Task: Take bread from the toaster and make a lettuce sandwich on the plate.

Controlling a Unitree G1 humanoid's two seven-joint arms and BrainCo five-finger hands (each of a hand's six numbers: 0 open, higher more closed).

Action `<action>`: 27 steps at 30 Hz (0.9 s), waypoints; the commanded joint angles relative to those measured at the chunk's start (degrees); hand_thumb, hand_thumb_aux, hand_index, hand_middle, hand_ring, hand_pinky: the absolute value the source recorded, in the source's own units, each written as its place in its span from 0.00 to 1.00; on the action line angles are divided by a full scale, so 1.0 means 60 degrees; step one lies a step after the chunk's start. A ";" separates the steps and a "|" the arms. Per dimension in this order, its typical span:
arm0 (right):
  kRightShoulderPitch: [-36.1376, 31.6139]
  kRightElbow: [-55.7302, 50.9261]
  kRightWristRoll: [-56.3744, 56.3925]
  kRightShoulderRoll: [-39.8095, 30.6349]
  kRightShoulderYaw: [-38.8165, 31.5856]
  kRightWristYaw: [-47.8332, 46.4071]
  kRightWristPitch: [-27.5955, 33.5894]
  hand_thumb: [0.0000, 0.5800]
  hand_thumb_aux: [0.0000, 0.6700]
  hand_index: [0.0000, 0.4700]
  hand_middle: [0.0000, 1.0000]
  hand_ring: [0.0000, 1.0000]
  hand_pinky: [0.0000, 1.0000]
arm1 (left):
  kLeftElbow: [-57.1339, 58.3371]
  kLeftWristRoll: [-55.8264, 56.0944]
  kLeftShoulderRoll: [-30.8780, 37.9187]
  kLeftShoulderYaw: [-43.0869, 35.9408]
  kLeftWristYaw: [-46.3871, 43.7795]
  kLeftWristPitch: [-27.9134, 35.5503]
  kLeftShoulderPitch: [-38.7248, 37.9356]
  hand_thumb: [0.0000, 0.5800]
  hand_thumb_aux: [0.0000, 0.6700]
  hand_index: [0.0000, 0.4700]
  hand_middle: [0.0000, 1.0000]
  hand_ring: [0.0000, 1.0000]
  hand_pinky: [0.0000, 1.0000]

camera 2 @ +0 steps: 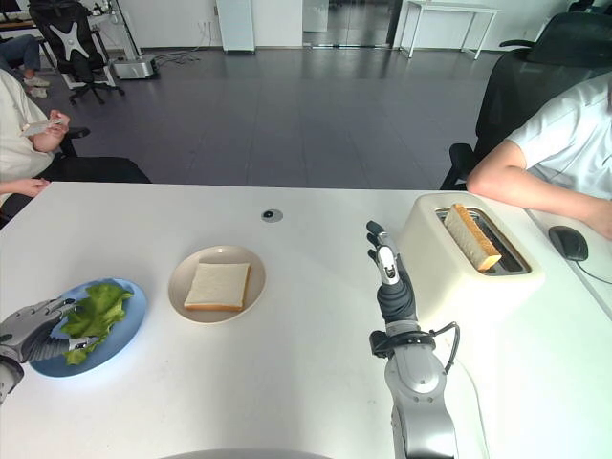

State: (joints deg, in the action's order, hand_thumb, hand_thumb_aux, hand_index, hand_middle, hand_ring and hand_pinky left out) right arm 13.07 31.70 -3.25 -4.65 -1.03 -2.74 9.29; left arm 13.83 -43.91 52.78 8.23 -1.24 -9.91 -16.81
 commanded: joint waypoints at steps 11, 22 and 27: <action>-0.0003 0.0125 0.0096 0.0061 0.0105 0.0016 0.0163 0.00 0.00 0.00 0.00 0.00 0.00 | -0.0388 0.0317 0.0227 -0.0089 0.0468 -0.0230 0.0399 1.00 1.00 1.00 0.00 0.00 0.00; -0.0806 -0.0180 0.0284 -0.0211 0.0680 -0.0108 0.0282 0.00 0.00 0.00 0.00 0.00 0.00 | -0.3234 0.2323 -0.0957 -0.0736 -0.1680 0.0494 0.3744 1.00 1.00 1.00 0.00 0.00 0.00; -0.1584 0.0093 0.0465 -0.0609 0.1197 -0.0248 0.0506 0.00 0.00 0.00 0.00 0.00 0.00 | -0.1636 0.1191 -0.2559 -0.3189 -0.1834 0.0262 0.5609 1.00 1.00 1.00 0.00 0.00 0.00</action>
State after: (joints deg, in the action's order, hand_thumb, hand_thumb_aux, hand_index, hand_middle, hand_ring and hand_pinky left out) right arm 5.35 31.17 -1.49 -7.17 4.77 -3.76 10.96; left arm 0.77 -34.57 39.37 -7.02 -11.53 -7.99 14.82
